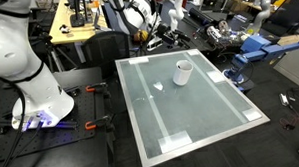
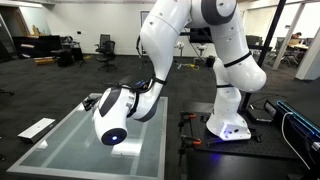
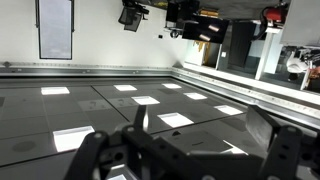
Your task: Put the pen in the mug
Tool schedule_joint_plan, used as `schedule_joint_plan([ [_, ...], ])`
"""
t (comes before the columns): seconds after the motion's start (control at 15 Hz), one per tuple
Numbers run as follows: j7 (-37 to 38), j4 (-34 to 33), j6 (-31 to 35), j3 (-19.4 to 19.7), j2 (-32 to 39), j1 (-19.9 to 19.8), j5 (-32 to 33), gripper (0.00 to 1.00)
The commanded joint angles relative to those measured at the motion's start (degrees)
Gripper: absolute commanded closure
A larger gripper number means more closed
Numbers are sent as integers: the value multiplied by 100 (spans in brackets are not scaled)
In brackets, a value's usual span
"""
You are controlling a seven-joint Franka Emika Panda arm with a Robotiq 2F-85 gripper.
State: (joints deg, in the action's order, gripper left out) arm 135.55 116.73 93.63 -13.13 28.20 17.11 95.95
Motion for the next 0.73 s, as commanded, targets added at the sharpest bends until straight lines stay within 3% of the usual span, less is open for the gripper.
schedule_joint_plan([
  [0.0,114,238,-313,-114,-383,34,-68,0],
  [0.67,-11,31,-245,-151,-164,-16,-3,0],
])
